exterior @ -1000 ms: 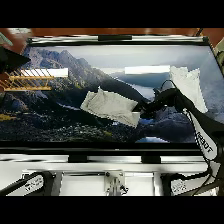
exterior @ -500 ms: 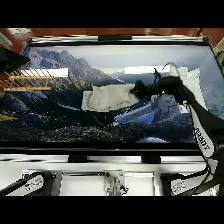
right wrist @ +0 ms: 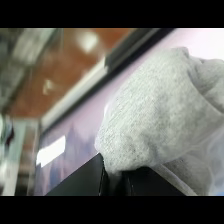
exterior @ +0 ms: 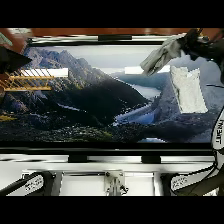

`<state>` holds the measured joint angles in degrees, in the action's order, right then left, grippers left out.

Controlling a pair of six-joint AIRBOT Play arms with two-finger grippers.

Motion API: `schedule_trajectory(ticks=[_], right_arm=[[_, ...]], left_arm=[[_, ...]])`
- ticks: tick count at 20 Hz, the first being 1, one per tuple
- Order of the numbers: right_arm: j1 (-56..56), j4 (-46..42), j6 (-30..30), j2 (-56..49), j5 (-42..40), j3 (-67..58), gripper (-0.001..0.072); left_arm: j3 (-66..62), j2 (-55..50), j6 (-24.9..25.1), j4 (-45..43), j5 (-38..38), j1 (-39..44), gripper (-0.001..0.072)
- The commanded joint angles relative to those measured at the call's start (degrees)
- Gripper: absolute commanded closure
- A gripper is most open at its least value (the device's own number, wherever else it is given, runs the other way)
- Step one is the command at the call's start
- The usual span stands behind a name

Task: Fold the shirts.

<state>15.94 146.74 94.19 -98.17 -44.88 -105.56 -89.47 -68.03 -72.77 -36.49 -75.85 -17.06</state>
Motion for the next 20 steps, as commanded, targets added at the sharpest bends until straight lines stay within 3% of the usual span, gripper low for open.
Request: schedule_trajectory(ticks=[1, 4, 11, 17, 20], right_arm=[[6.3, 0.1, -2.8, -0.6, 9.8, -2.8, 0.0641], [8.7, -0.5, 1.6, -1.0, 16.9, -2.8, 0.0641], [9.1, -10.4, 6.9, -1.9, 17.6, -2.8, 0.0641], [9.4, -23.5, 7.4, -1.6, 7.3, -2.8, 0.0641], [9.7, -36.2, 0.7, -0.5, -4.0, -2.8, 0.064]], left_arm=[[0.0, 0.0, 0.0, 0.0, -0.8, 1.4, 0.067], [0.0, 0.0, 0.0, 0.0, -1.8, 3.0, 0.067], [0.0, 0.0, 0.0, 0.0, -1.8, 5.0, 0.067], [0.0, 0.0, 0.0, 0.0, -1.8, 5.0, 0.067], [0.0, 0.2, 0.0, 0.0, -2.2, 5.0, 0.067]])
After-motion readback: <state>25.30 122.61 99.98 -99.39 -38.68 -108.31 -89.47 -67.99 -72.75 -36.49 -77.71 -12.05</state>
